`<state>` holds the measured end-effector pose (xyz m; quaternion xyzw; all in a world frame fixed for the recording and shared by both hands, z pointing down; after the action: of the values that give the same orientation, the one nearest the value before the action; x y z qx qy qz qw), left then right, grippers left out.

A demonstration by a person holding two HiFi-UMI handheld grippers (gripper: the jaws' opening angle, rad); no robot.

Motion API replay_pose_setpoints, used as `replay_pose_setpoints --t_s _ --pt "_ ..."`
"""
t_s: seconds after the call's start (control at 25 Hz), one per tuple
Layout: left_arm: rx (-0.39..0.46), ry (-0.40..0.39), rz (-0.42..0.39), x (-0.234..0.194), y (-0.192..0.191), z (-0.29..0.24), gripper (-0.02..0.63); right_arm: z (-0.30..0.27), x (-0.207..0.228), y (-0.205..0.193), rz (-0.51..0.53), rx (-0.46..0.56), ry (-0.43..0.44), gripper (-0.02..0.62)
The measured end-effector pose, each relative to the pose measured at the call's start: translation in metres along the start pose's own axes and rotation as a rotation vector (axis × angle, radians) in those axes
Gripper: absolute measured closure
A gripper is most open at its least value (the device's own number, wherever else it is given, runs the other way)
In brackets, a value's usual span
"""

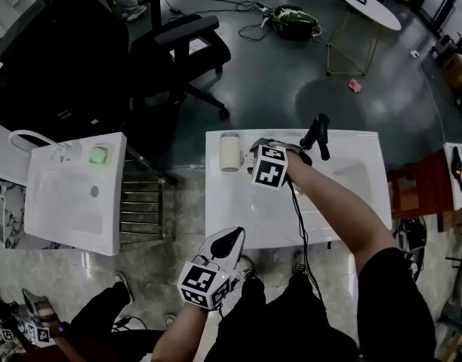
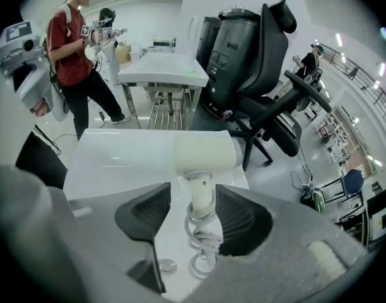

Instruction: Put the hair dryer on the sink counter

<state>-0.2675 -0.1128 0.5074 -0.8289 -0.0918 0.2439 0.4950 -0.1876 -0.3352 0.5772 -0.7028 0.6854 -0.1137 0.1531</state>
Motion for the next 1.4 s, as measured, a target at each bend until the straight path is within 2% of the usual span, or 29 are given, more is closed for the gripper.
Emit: replay_pose_setpoints --t_s 0.12,0.28,0.32,0.36,0.76,0.92,1.16,1.4 --pt "0.016 0.007 -0.007 0.004 0.009 0.0 0.603 0.024 -0.013 -0.002 -0.018 0.082 -0.026 0.385" --pt "0.041 0.011 -0.016 0.007 0.015 0.0 0.603 0.055 -0.031 -0.005 -0.044 0.195 -0.097 0.506" --pt "0.047 0.011 -0.019 0.008 0.016 0.0 0.603 0.064 -0.036 -0.006 -0.055 0.229 -0.115 0.586" --pt "0.051 0.011 -0.022 0.011 0.018 0.0 0.603 0.074 -0.041 -0.008 -0.07 0.266 -0.13 0.594" --pt "0.089 0.026 -0.053 0.041 0.043 -0.001 0.603 0.167 -0.096 -0.032 -0.305 0.616 -0.199 0.594" --pt "0.105 0.027 -0.057 0.059 0.054 0.002 0.603 0.192 -0.12 -0.052 -0.358 0.687 -0.228 0.594" --pt "0.141 0.042 -0.05 0.085 0.066 0.008 0.603 0.221 -0.147 -0.077 -0.456 0.799 -0.218 0.594" --pt "0.154 0.051 -0.047 0.118 0.065 0.008 0.603 0.237 -0.172 -0.106 -0.467 0.817 -0.203 0.594"
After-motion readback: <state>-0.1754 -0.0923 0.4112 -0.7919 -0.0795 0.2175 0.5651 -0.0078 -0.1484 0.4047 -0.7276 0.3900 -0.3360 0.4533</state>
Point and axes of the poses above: the fingertips, and each gripper's own axes: z backward along the fingers, x to its right, y out of its top, the point moved 7 cm from there along z, backward along the fingers, and after that the axes turned 10 degrees about y, right-handed, at the moved point
